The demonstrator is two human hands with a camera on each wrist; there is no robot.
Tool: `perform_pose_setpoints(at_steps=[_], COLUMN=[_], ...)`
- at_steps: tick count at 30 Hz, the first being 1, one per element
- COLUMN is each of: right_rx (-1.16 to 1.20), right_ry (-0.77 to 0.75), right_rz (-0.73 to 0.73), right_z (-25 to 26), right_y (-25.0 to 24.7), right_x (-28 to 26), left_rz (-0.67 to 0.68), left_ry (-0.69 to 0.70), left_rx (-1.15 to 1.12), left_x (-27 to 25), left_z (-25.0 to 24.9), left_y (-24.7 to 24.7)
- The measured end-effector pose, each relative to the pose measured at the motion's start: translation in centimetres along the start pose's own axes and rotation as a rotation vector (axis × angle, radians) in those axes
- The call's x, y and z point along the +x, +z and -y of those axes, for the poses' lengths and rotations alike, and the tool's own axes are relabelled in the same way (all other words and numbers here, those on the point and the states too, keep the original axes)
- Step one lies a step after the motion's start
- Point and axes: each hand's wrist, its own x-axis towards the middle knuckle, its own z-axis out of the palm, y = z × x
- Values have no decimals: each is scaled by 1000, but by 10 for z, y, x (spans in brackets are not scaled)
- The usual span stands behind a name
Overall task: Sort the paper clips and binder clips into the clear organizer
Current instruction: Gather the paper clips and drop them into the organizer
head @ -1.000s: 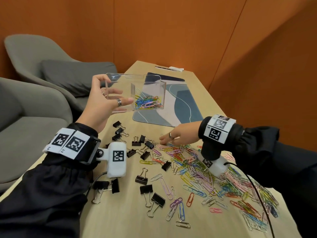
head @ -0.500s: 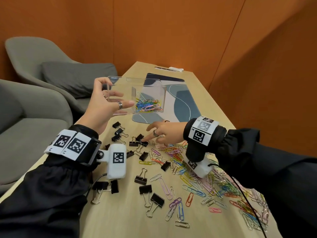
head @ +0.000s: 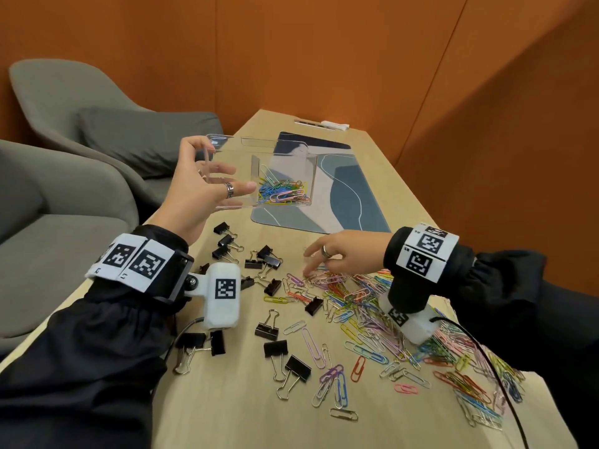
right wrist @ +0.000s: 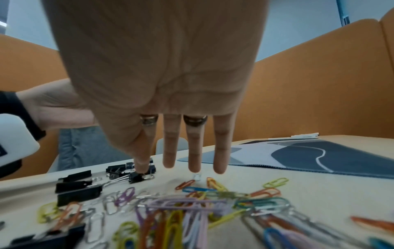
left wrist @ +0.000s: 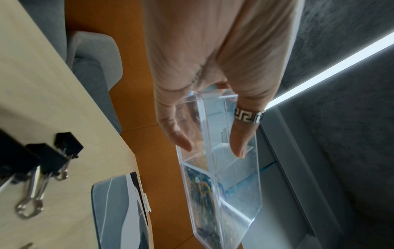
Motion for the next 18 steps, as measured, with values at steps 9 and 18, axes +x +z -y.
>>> perform_pose_setpoints(at_steps=[9, 18], right_rx=[45, 182], right_ry=[-111, 14], right_rz=[10, -58], right_z=[11, 36], right_y=[11, 15], right_x=[4, 5], left_rz=[18, 26], left_ry=[-19, -24], left_rx=[5, 6], left_x=[-3, -5], left_z=[-2, -3], left_y=[3, 5])
